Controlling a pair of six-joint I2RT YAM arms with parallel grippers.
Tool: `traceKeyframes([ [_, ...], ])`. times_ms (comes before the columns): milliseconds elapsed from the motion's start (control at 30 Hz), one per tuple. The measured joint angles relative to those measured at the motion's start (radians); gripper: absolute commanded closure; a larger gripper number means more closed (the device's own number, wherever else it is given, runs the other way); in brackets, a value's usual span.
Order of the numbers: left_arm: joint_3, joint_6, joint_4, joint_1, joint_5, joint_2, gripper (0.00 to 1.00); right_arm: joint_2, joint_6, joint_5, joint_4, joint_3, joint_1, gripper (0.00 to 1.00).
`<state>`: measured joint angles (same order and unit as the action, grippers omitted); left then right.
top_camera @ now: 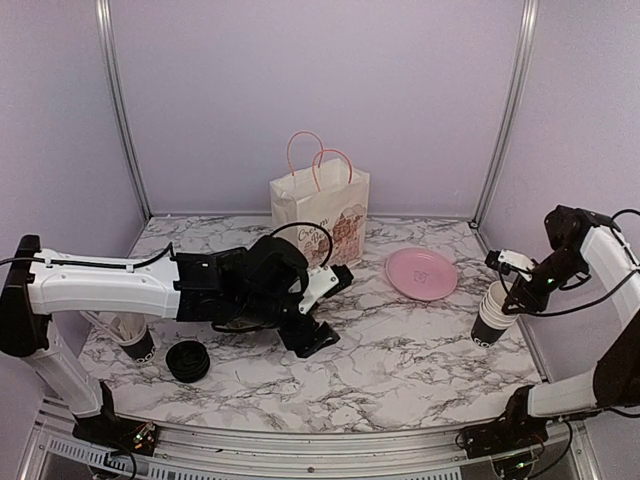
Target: Pack the takeout coffee
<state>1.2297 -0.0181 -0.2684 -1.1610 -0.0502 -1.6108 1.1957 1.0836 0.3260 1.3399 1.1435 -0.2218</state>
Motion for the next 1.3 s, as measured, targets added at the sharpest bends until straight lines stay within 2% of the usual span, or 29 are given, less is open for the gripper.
traceKeyframes([
  [167, 0.038, 0.000, 0.006, -0.022, 0.004, -0.047, 0.18, 0.000, 0.001, -0.001, -0.006, -0.013, 0.000, 0.74],
  [333, 0.076, 0.003, 0.012, -0.040, 0.004, -0.094, 0.18, 0.002, -0.001, 0.000, -0.016, -0.017, 0.002, 0.96],
  [400, 0.100, 0.017, 0.018, -0.048, -0.009, -0.121, 0.18, 0.005, -0.006, 0.004, -0.016, -0.017, 0.003, 1.00],
  [633, 0.138, 0.124, 0.168, -0.078, -0.076, -0.206, 0.18, 0.005, -0.029, 0.003, 0.002, 0.078, 0.006, 1.00],
  [800, 0.169, 0.173, 0.277, -0.097, -0.066, -0.275, 0.18, -0.029, -0.062, -0.042, -0.014, 0.142, 0.034, 1.00],
  [1033, 0.182, 0.197, 0.333, -0.111, -0.032, -0.308, 0.18, 0.005, -0.124, -0.089, -0.002, 0.166, 0.068, 1.00],
  [1100, 0.182, 0.204, 0.355, -0.113, -0.034, -0.308, 0.15, 0.016, -0.155, -0.135, -0.024, 0.162, 0.098, 1.00],
  [1167, 0.182, 0.214, 0.386, -0.114, -0.039, -0.308, 0.06, 0.031, -0.175, -0.097, -0.011, 0.164, 0.124, 1.00],
  [1300, 0.192, 0.189, 0.555, -0.117, -0.070, -0.351, 0.01, 0.039, -0.220, -0.071, -0.004, 0.171, 0.172, 1.00],
])
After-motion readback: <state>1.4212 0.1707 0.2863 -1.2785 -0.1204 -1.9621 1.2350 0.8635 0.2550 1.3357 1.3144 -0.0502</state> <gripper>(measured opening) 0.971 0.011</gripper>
